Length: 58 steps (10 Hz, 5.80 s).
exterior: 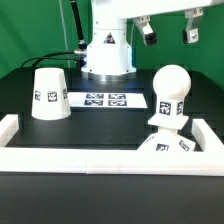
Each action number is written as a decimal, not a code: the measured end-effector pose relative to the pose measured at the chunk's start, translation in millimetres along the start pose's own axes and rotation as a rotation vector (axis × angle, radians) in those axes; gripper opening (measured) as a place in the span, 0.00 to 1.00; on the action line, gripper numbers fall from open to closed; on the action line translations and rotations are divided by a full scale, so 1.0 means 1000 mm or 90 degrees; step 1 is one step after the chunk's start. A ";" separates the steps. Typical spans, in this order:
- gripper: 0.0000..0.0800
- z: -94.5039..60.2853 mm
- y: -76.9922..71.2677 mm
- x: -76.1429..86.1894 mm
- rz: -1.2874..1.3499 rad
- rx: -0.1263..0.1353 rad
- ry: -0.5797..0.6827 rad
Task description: Assemble lamp
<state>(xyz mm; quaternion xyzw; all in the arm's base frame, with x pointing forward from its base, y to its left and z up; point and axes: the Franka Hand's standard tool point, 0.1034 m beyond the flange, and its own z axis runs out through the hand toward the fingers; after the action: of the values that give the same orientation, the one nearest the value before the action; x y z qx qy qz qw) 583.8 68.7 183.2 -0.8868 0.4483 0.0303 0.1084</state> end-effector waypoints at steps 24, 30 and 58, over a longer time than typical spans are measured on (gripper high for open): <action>0.87 0.035 0.183 0.053 -0.177 -0.075 -0.007; 0.87 0.032 0.212 0.044 -0.277 -0.171 -0.023; 0.06 0.051 0.255 0.052 -0.403 -0.158 0.020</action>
Offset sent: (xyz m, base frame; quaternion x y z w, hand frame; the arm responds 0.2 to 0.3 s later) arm -0.0283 -0.0169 -0.0095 -0.0575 0.0030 -0.0714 0.9958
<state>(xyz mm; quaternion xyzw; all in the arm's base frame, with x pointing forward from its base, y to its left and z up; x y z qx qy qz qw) 412.6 -107.8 83.9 -0.9888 0.1451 0.0357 -0.0032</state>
